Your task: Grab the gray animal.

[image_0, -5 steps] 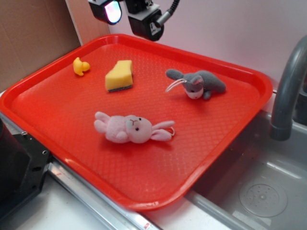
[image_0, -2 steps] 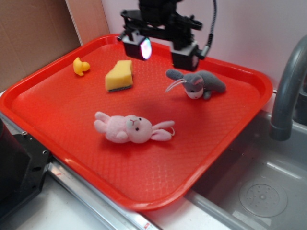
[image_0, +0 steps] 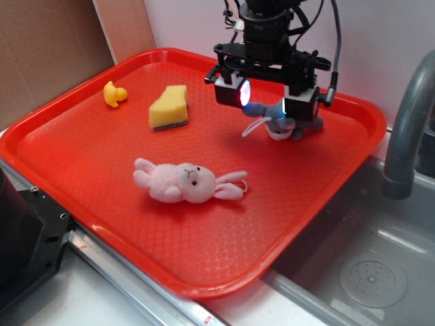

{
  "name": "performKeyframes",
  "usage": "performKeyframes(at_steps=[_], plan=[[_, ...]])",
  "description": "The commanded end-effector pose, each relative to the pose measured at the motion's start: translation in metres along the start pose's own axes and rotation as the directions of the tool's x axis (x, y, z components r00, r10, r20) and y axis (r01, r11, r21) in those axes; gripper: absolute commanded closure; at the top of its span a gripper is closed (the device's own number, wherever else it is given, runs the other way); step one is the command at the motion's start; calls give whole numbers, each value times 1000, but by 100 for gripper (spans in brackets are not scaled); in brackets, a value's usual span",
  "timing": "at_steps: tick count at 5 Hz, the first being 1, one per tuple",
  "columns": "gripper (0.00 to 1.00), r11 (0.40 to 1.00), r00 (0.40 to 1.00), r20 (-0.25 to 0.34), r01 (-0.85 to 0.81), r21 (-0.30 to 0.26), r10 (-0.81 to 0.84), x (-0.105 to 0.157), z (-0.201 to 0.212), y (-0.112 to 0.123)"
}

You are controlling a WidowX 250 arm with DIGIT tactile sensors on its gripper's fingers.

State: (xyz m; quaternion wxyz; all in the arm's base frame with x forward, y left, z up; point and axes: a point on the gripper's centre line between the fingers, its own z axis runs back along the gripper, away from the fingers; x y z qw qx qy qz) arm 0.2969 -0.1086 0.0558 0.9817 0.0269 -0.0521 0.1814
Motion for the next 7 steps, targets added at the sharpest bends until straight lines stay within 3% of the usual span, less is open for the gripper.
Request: performKeyframes(at_steps=[1, 2, 3, 4, 5, 6, 7], plan=[[0, 998, 999, -5, 50, -41, -50, 7, -14, -6], [24, 997, 996, -49, 67, -42, -70, 9, -31, 3], [100, 994, 989, -102, 101, -48, -105, 19, -43, 6], [100, 981, 980, -65, 184, -59, -188, 24, -23, 10], [100, 961, 966, 15, 259, -102, -259, 10, 28, 47], [100, 940, 947, 19, 322, -111, -322, 0, 72, 90], [100, 951, 952, 36, 306, -43, -304, -16, 83, 129]])
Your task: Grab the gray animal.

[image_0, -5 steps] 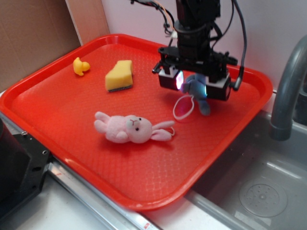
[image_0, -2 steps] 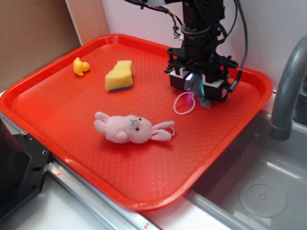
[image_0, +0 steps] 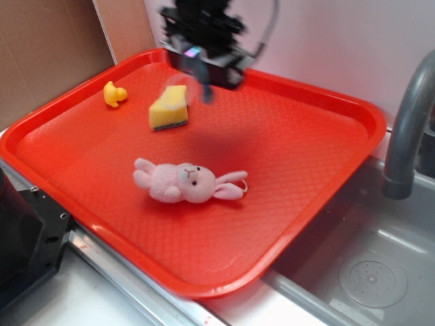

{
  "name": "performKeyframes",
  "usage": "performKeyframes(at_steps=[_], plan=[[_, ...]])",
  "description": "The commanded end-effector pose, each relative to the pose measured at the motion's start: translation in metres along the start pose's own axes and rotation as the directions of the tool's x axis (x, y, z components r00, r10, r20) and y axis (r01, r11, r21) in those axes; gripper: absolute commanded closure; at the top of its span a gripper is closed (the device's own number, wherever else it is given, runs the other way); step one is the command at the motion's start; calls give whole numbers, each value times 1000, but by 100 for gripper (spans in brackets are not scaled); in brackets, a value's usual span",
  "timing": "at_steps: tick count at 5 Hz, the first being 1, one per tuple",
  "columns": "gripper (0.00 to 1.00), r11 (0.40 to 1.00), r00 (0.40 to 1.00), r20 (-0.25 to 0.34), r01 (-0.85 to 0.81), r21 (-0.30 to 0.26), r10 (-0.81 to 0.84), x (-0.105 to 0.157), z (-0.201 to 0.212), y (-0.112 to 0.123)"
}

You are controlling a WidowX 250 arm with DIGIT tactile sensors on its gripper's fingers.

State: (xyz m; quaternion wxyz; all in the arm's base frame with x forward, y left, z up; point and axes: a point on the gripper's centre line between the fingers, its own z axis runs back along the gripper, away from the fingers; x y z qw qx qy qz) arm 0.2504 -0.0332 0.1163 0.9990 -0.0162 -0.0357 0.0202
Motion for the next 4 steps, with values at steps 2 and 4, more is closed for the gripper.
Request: performKeyframes(at_steps=[2, 4], plan=[[100, 983, 996, 33, -91, 159, 87, -46, 33, 63], [100, 982, 994, 24, -110, 154, 107, -45, 23, 65]])
